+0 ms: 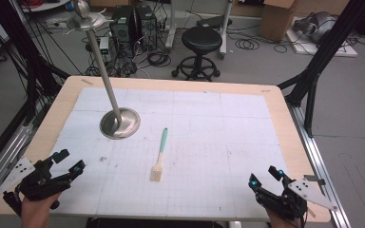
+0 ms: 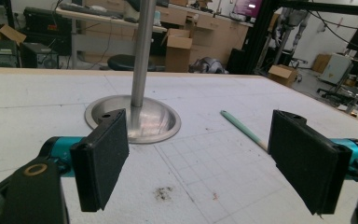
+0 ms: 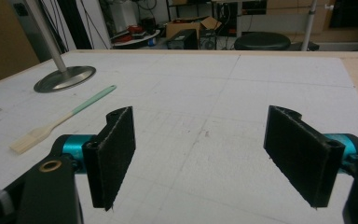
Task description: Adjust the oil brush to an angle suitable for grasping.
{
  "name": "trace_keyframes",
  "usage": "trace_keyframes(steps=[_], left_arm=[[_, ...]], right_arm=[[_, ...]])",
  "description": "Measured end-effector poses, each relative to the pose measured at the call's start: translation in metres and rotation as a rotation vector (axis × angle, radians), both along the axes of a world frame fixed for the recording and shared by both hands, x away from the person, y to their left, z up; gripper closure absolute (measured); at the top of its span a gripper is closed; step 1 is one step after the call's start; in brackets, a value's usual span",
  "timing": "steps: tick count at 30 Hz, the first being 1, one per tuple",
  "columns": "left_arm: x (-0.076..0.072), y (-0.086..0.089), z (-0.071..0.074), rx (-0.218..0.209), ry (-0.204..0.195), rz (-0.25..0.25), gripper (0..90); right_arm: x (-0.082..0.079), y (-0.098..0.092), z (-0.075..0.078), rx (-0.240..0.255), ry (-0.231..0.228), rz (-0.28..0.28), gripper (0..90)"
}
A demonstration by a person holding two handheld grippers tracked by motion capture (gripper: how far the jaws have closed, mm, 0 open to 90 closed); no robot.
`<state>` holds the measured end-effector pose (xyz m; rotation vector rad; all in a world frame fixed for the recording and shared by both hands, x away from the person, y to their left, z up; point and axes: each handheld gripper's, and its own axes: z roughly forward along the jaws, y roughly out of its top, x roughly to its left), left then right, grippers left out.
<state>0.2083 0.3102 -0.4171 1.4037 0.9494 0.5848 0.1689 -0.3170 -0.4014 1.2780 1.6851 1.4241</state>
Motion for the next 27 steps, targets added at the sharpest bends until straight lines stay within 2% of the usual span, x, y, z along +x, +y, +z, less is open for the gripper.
trace_keyframes(steps=[6,9,13,14,17,18,19,21,22,23,24,25,26,27], left_arm=[[0.001,0.005,-0.001,-0.016,0.008,0.017,20.9],[0.001,0.005,-0.001,-0.021,0.01,0.019,20.9],[0.003,0.003,-0.001,-0.013,0.012,0.02,20.9],[0.003,0.003,-0.001,-0.008,0.013,0.013,20.9],[0.003,0.002,-0.001,0.002,0.014,0.0,20.9],[0.003,0.002,-0.001,0.002,0.014,-0.003,20.9],[0.002,0.002,-0.001,-0.003,0.013,-0.009,20.9],[0.002,0.002,-0.001,-0.002,0.014,-0.012,20.9],[0.002,0.002,-0.001,-0.002,0.014,-0.012,20.9],[0.003,0.003,-0.002,-0.002,0.016,-0.015,20.9],[0.003,0.003,-0.002,-0.002,0.016,-0.015,21.2],[0.003,0.003,-0.002,-0.01,0.014,-0.017,21.6],[0.003,0.003,-0.002,-0.01,0.014,-0.017,21.6],[0.002,0.004,-0.002,-0.015,0.013,-0.015,21.6]], right_arm=[[0.003,0.004,-0.001,-0.004,0.02,0.007,23.5],[0.007,0.009,-0.002,-0.013,0.038,0.036,25.7],[0.01,0.027,-0.001,-0.013,0.052,0.074,25.6],[0.011,0.033,0.0,-0.033,0.045,0.078,25.1],[0.02,0.052,0.002,-0.025,0.068,0.097,23.3],[0.02,0.052,0.002,-0.025,0.068,0.097,23.3],[0.029,0.071,0.001,-0.032,0.101,0.153,27.0],[0.035,0.088,-0.001,-0.063,0.118,0.232,41.9],[0.035,0.088,-0.001,-0.063,0.118,0.232,41.9],[0.044,0.113,-0.004,-0.094,0.127,0.309,52.9],[0.044,0.113,-0.004,-0.094,0.127,0.309,52.9],[0.054,0.134,-0.008,-0.114,0.15,0.342,58.7],[0.054,0.134,-0.008,-0.114,0.15,0.342,58.7],[0.063,0.152,-0.013,-0.117,0.184,0.354,62.0]])
